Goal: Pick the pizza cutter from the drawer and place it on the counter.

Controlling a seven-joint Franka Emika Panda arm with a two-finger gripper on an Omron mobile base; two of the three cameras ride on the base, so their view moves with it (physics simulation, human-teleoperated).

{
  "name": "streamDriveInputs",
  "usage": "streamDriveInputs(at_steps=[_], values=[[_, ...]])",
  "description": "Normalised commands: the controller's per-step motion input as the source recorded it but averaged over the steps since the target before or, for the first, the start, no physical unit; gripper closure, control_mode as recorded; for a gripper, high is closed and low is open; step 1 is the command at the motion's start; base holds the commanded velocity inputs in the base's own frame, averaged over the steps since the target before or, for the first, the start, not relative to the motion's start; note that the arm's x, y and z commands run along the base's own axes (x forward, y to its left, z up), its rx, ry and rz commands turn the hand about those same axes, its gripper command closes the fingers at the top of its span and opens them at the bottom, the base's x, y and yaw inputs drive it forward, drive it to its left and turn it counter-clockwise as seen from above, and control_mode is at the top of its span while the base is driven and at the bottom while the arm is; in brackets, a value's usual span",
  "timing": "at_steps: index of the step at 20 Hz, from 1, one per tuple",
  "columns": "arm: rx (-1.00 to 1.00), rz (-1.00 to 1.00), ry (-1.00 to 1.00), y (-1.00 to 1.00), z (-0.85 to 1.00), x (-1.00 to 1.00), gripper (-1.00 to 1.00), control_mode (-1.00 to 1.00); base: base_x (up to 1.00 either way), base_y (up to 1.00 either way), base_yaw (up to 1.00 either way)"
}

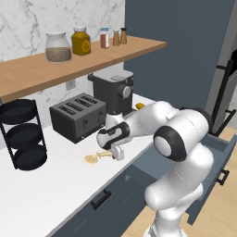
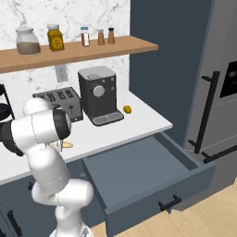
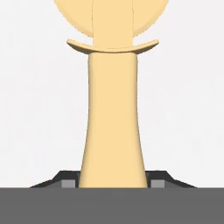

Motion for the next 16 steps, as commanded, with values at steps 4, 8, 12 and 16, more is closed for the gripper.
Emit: streamDriveInputs(at_steps=[4,8,12,16], values=[[0.00,0.00,0.00,0.00,-0.61,0.14,-1.00,-1.00,0.00,0.00,0.00],[0.00,0.00,-0.01,0.00,-0.05,0.01,-1.00,-1.00,0.00,0.00,0.00],[0.03,0.00,-0.14,-0.36,0.60,-0.15,-1.00,-1.00,0.00,0.00,0.00],[0.04,0.00,-0.22,-0.57,0.99,-0.34,-1.00,-1.00,0.00,0.00,0.00]])
